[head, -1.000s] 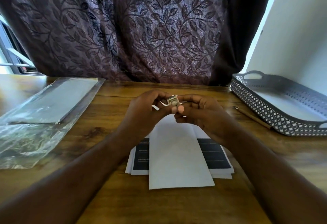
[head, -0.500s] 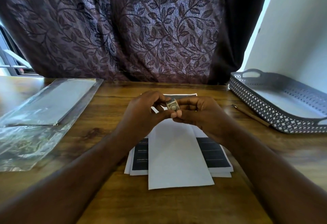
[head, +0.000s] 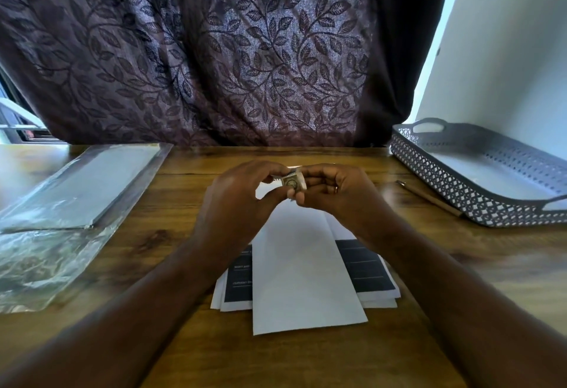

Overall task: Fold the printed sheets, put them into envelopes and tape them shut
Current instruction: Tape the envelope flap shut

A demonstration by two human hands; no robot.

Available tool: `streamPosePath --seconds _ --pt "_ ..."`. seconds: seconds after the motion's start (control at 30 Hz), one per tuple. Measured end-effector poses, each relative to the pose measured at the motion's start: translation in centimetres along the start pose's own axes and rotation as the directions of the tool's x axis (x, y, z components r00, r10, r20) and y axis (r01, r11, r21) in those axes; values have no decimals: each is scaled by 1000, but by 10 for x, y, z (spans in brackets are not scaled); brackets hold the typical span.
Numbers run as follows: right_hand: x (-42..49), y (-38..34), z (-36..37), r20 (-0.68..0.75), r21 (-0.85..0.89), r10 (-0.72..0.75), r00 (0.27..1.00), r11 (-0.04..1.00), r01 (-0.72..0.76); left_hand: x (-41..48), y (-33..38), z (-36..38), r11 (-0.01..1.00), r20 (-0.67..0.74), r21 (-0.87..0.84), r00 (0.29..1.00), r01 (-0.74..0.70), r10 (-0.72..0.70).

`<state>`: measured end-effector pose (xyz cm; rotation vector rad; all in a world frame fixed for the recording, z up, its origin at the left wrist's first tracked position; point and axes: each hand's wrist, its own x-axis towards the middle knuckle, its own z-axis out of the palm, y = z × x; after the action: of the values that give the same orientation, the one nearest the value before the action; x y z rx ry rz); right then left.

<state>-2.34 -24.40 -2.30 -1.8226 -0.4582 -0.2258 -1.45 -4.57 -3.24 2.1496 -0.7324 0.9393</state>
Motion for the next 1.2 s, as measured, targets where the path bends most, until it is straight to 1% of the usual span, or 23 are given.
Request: streamPosePath --seconds 0.17,0.37,0.57,0.7,0.77,0.9,1.1,1.13,1.2 --pt "1 4 3 -41 -70 -2 999 998 0 0 -2 1 999 48 3 998 40 -40" --pt "0 5 2 8 -151 10 1000 989 -9 0 -1 1 998 60 21 996 60 -61" --pt "3 5 0 -39 -174 -34 999 984 26 1 2 1 990 83 -36 988 134 -131" --pt "4 6 1 -46 -171 -28 999 985 20 1 3 1 978 86 -79 979 193 -186" --pt "4 6 2 -44 -158 -23 999 987 16 1 3 0 980 70 -90 982 180 -174" --pt "4 6 1 -31 -72 20 999 997 -22 1 3 0 988 58 -68 989 139 -135" --pt "2 5 -1 -58 -15 33 998 999 -34 1 0 2 981 55 -119 988 152 -147" --pt "2 5 -2 -61 -16 36 997 999 -37 1 0 2 986 43 -102 991 132 -128" --pt "2 6 0 -54 -18 50 997 999 -51 0 0 2 998 16 -14 998 62 -62"
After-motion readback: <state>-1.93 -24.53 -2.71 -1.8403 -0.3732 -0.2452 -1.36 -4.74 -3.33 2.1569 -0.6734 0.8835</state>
